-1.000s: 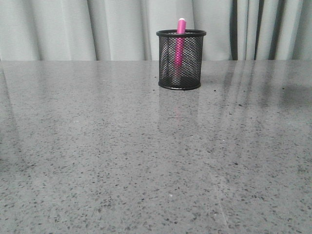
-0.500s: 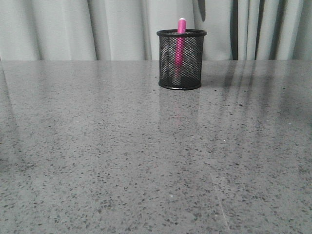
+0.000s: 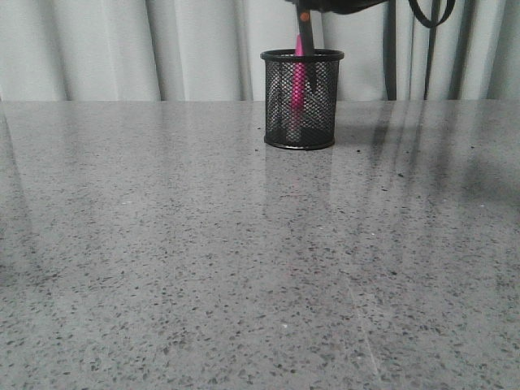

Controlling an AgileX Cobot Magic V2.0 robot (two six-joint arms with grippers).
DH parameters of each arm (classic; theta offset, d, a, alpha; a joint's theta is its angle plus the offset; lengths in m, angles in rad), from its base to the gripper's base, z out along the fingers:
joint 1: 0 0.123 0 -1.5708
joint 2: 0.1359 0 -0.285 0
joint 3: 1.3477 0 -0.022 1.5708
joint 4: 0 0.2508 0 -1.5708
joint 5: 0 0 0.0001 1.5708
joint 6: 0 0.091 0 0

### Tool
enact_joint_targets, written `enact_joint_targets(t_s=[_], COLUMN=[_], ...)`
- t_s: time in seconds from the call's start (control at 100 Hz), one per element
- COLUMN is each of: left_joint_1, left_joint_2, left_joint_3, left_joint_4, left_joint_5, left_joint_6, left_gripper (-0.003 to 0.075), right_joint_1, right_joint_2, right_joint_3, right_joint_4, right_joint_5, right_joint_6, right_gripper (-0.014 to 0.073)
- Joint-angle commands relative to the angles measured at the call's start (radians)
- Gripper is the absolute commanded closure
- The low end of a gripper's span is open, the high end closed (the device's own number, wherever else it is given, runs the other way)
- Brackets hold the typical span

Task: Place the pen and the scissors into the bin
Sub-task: 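Lift the scissors handles-up and carry them over the mesh cup, then lower the scissors blades-first into the cup and release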

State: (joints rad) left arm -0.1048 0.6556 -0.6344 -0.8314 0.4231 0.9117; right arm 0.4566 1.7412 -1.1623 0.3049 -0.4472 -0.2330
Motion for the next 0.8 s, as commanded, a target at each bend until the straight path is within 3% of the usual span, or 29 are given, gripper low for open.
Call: enact_joint_targets(t_s=[0.0, 0.27, 0.37, 0.56, 0.79], left_joint_1=[0.003, 0.003, 0.003, 0.003, 0.003], left_joint_2=[-0.003, -0.003, -0.003, -0.003, -0.003], left_joint_3=[-0.028, -0.028, -0.028, -0.028, -0.028], left_joint_4=[-0.033, -0.033, -0.033, -0.033, -0.033], left_joint_5=[-0.045, -0.043, -0.041, -0.041, -0.041], left_joint_6=[-0.007, -0.007, -0.007, -0.007, -0.007], left_gripper=[0.0739, 0.0739, 0.0739, 0.0739, 0.0739], right_joint_1=[0.004, 0.004, 0.004, 0.004, 0.004], right_joint_2=[-0.043, -0.029, -0.029, -0.029, -0.064], right_joint_3=[-0.031, -0.031, -0.031, -0.031, -0.031], right_joint_4=[-0.022, -0.024, -0.057, -0.059, -0.059], right_joint_5=[-0.012, -0.003, 0.010, 0.012, 0.013], right_joint_6=[0.002, 0.002, 0.002, 0.002, 0.002], right_gripper=[0.0670, 0.0652, 0.0573, 0.0325, 0.0297])
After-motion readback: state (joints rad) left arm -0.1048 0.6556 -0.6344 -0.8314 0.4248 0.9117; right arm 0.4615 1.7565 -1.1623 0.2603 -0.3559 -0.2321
